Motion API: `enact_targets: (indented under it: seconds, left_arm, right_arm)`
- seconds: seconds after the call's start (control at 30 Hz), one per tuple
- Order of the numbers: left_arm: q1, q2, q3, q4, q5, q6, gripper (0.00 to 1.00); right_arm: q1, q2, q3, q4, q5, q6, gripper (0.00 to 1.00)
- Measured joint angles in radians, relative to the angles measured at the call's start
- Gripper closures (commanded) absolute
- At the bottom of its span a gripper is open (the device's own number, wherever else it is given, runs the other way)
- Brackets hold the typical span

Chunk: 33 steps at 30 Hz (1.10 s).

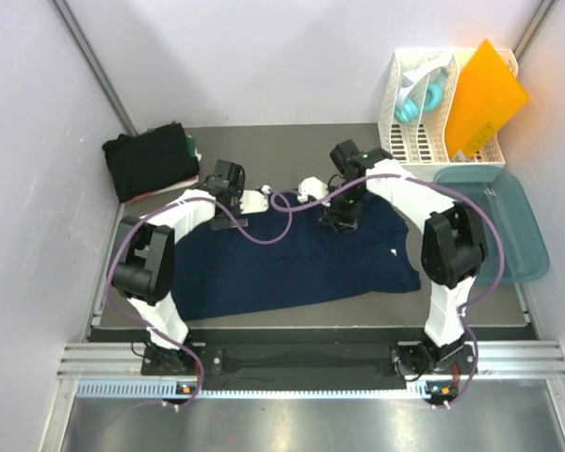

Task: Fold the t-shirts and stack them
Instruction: Grap the side of the flattened tshirt furthest away from the robot with both arms

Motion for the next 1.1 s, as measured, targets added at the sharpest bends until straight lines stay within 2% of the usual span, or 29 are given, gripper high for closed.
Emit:
enact_targets:
  seconds: [0.2, 0.4, 0.7, 0.77, 0.87, 0.9, 0.93, 1.1]
  left_arm:
    - [0.0, -0.014, -0.013, 0.003, 0.0, -0.005, 0.01]
    - [0.0, -0.032, -0.022, 0.005, 0.0, -0.006, 0.01]
    - [0.003, -0.039, -0.034, 0.006, 0.0, -0.006, 0.01]
    - [0.005, -0.039, -0.034, 0.007, 0.0, -0.005, 0.01]
    - [0.012, -0.039, -0.034, 0.01, 0.002, -0.005, 0.01]
    - [0.015, -0.039, -0.034, 0.011, 0.002, -0.005, 0.01]
    - [0.017, -0.039, -0.034, 0.012, 0.002, -0.005, 0.01]
    - [0.037, -0.039, -0.035, 0.026, 0.0, -0.005, 0.01]
  right_arm:
    - [0.037, 0.011, -0.07, 0.058, 0.025, -0.002, 0.48]
    - [0.038, 0.03, -0.07, 0.15, 0.052, 0.02, 0.53]
    - [0.04, 0.097, -0.063, 0.205, 0.072, 0.032, 0.54]
    - [0.045, 0.102, -0.062, 0.216, 0.075, 0.034, 0.58]
    - [0.054, 0.106, -0.06, 0.221, 0.078, 0.042, 0.76]
    - [0.057, 0.109, -0.053, 0.222, 0.079, 0.049, 0.92]
    - [0.061, 0.111, -0.047, 0.226, 0.081, 0.051, 0.99]
    - [0.073, 0.117, -0.031, 0.246, 0.098, 0.065, 1.0]
